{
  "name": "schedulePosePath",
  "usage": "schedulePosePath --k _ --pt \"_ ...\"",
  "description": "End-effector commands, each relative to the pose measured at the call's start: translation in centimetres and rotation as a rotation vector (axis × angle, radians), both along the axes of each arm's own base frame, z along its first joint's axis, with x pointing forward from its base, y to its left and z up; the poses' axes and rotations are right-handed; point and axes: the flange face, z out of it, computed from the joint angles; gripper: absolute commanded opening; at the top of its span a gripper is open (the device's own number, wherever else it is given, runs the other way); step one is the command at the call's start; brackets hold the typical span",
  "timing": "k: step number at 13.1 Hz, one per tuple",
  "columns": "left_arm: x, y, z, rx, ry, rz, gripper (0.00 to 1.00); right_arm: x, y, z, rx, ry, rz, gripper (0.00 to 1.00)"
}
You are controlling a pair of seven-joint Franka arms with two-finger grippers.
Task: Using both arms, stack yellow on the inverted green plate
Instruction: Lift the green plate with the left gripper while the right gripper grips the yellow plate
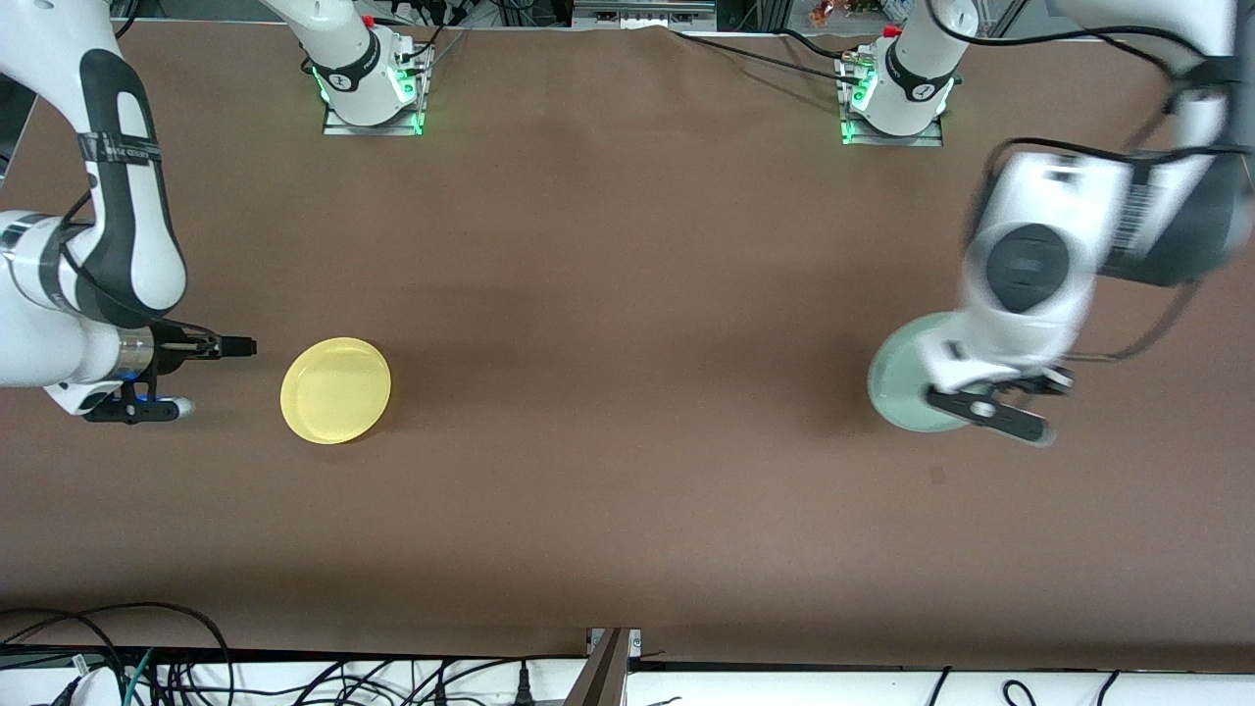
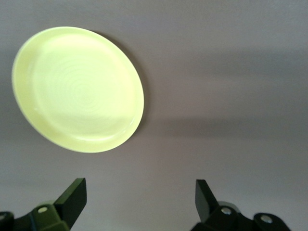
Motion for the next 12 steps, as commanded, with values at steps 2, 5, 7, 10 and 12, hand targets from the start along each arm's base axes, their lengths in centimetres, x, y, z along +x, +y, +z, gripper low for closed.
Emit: schedulePosePath --k 2,5,7,10,12 --pt "-6.6 -13.3 -7.0 0.215 -0.13 0.089 0.0 -1.7 0.0 -2.4 0.031 -0.017 -0.031 1.0" --pt "-12.9 -21.6 -15.4 0.297 -0.266 0.162 0.0 -1.9 -0.3 -5.2 0.058 -0.034 -0.079 1.0" --pt "-14.6 -23.2 -17.1 0.476 -0.392 0.047 0.0 -1.9 -1.1 -7.4 0.093 -0.04 -0.14 1.0" --pt "-14.8 -23.8 -16.7 0.529 -0.449 0.01 0.0 -1.7 -1.5 -9.6 0.101 -0.06 -0.15 1.0" --pt "-17.2 -25.9 -19.2 0.539 -0.486 -0.02 0.0 -1.7 -1.6 -11.0 0.114 -0.07 -0.177 1.0"
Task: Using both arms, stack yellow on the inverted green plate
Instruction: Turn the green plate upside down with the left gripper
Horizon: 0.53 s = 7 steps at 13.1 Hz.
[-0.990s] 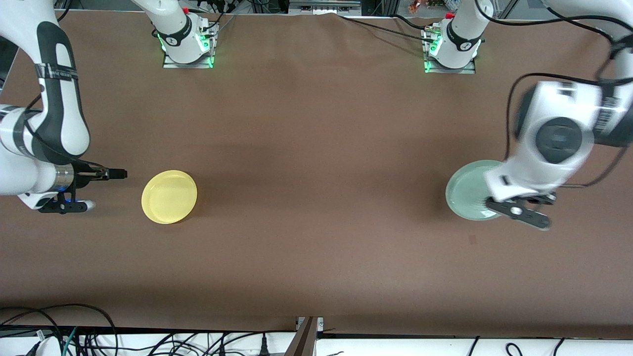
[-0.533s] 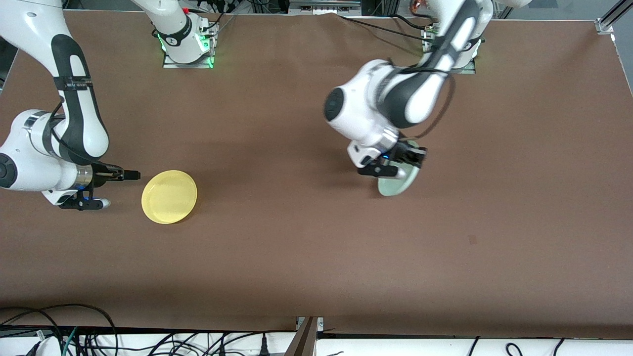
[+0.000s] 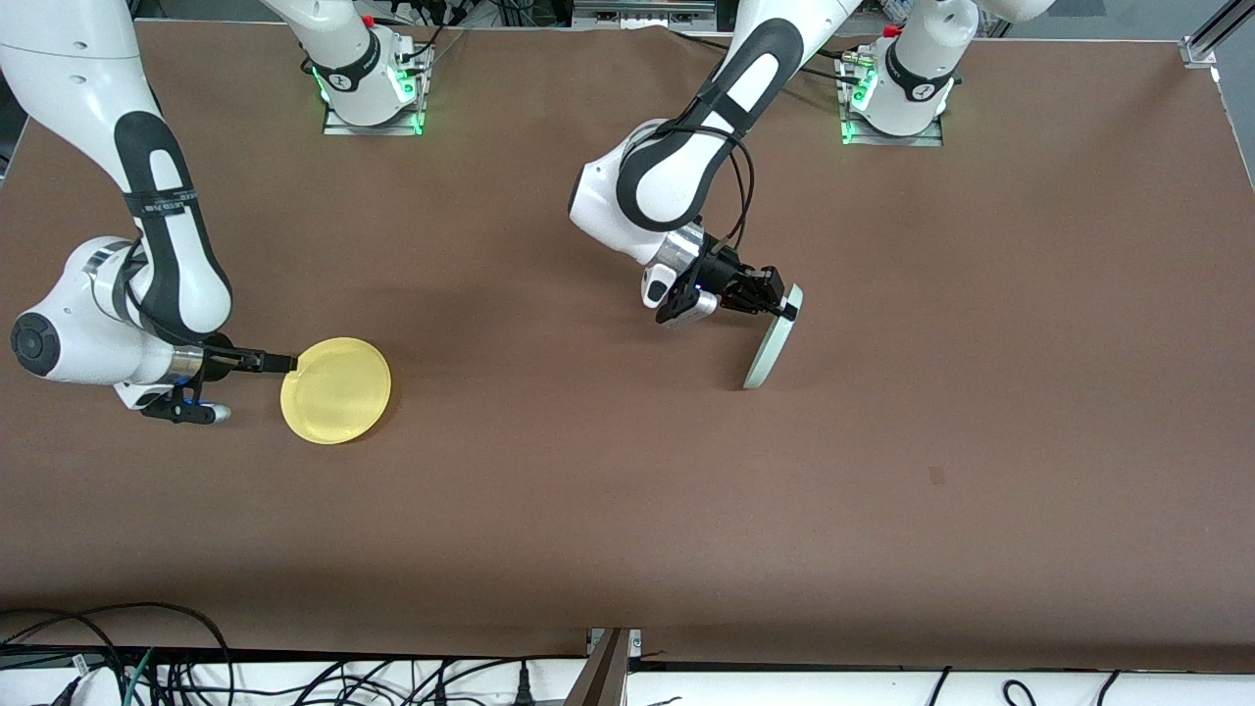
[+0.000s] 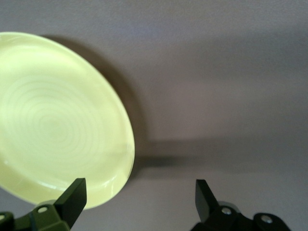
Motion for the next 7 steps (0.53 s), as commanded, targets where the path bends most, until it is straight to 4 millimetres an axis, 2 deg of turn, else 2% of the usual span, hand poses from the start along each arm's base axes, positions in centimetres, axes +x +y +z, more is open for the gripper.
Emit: schedulePosePath --k 1,2,5,6,7 --pt "-1.5 -2.2 -2.0 0.03 -0.06 -0.027 0.0 0.1 -0.1 -1.1 0.05 -0.024 -0.031 1.0" --pt "-1.9 -2.6 -2.3 0.024 -0.072 -0.026 0.0 0.0 -0.1 -1.6 0.066 -0.03 -0.023 1.0" --pt "-1.2 -4.3 -1.4 -0.044 -0.086 -0.034 0.0 -0.1 -0.9 -2.0 0.074 -0.039 -0.012 0.97" --pt "-0.9 -5.0 -0.8 -0.078 -0.092 -0.043 0.0 -0.1 -1.0 -2.0 0.073 -0.038 -0.013 0.85" --pt "-1.0 -5.2 -1.0 -0.095 -0.081 -0.027 0.0 0.0 -0.9 -2.0 0.074 -0.039 -0.011 0.59"
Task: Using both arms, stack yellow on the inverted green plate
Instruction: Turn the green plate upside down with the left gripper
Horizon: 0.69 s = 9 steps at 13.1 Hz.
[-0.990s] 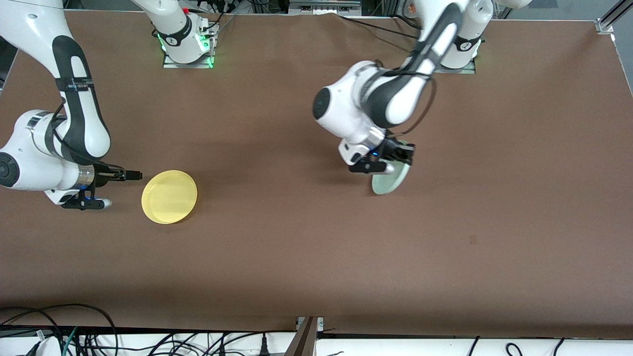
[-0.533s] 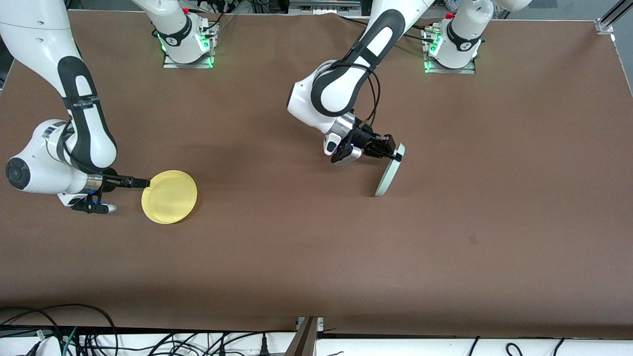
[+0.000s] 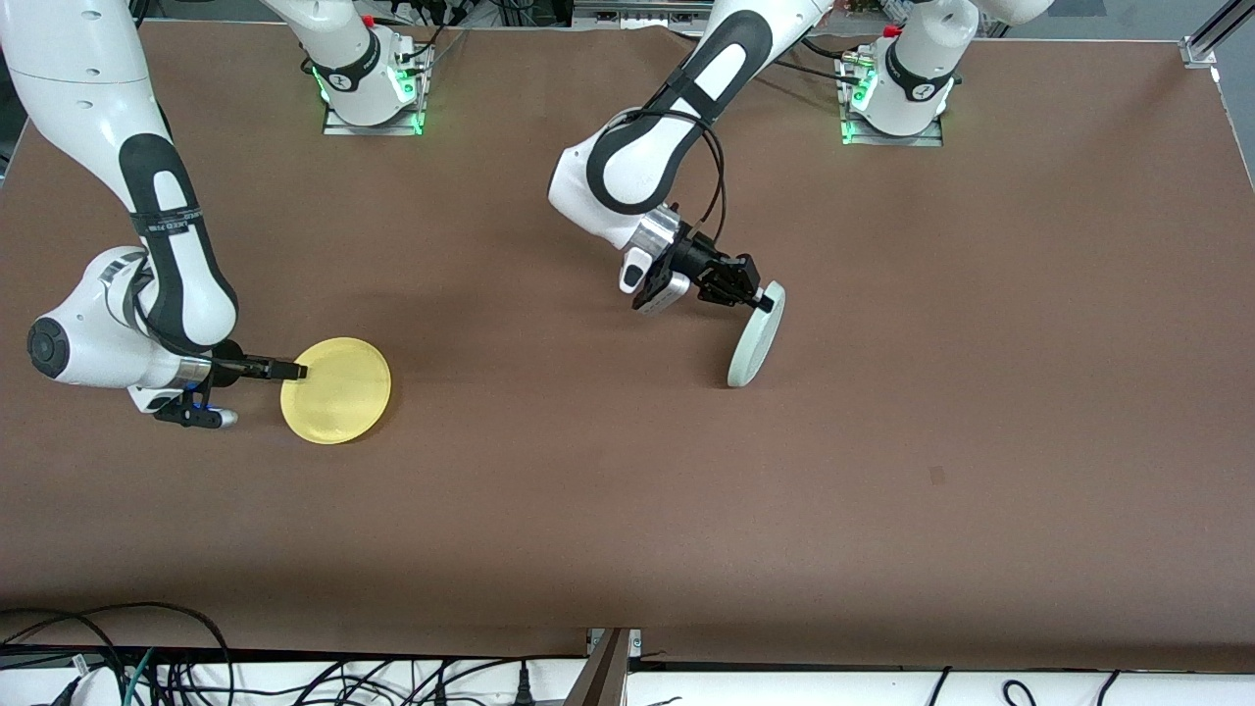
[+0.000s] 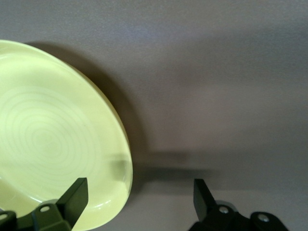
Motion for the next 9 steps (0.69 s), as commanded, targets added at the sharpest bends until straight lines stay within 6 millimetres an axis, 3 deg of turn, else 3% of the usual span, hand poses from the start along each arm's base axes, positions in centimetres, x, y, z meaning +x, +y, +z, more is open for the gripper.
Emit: schedulePosePath --k 1,2,9 --pt "0.7 -1.6 -0.7 -0.08 0.007 0.021 0.0 0.1 -0.3 0.0 0.023 -0.02 0.005 0.45" --pt "0.7 -1.7 -0.8 -0.093 0.012 0.016 0.0 0.2 -0.3 0.1 0.023 -0.022 0.005 0.41" --pt "-0.7 -2.4 -2.2 -0.041 0.0 0.009 0.0 0.2 -0.2 -0.5 0.022 -0.019 0.005 0.42"
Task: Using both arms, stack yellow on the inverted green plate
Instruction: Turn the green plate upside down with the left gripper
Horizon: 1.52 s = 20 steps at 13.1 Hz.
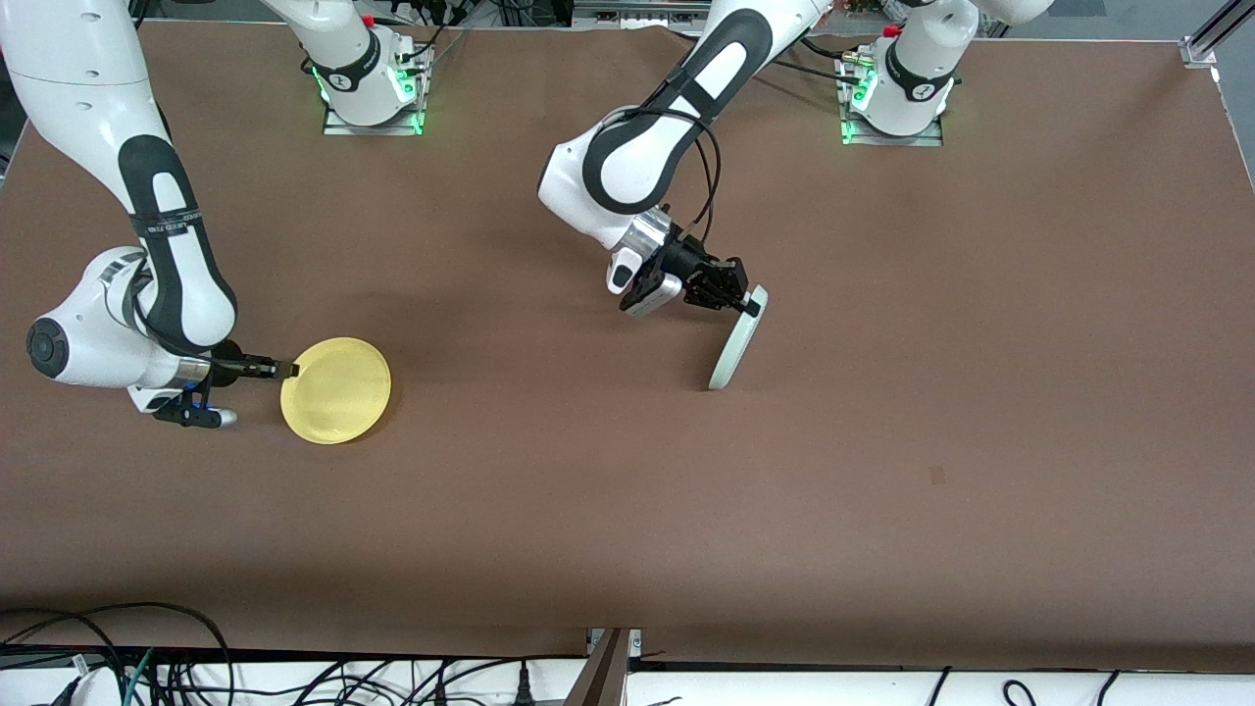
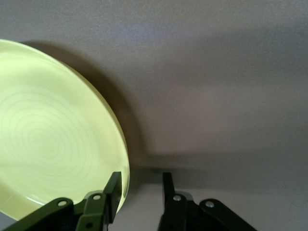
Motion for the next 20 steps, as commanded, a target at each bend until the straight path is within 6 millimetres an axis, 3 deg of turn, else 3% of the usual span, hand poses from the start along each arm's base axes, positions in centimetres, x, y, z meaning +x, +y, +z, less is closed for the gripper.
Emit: schedulePosePath --k 1,3,7,9,12,15,18,20 --pt "0.1 -0.7 -2.4 0.008 0.017 0.001 0.0 0.3 -0.2 -0.2 0.021 -0.021 0.003 0.42" --pt "1.3 -0.3 -0.9 0.048 0.022 0.005 0.0 0.3 -0.2 -0.2 0.021 -0.021 0.003 0.42" --pt "0.2 -1.3 -2.2 0.112 0.001 -0.031 0.0 0.3 -0.1 -0.6 0.025 -0.018 0.0 0.38" --pt "0.5 -0.9 -2.0 0.138 0.002 -0.022 0.0 0.3 0.0 -0.6 0.025 -0.021 -0.001 0.29" --pt "0.9 -0.7 -1.7 0.156 -0.001 -0.014 0.0 0.3 0.1 -0.6 0.026 -0.018 0.003 0.05" --pt "1.2 -0.9 -0.6 0.162 -0.004 0.003 0.0 0.4 0.2 -0.4 0.028 -0.019 0.005 0.0" --pt "-0.6 -2.1 -3.0 0.182 -0.036 -0.011 0.0 1.0 0.3 0.5 0.028 -0.034 0.011 0.0" --pt "-1.1 -3.2 -3.5 0.155 -0.043 -0.018 0.0 1.1 0.4 0.9 0.041 -0.021 0.019 0.0"
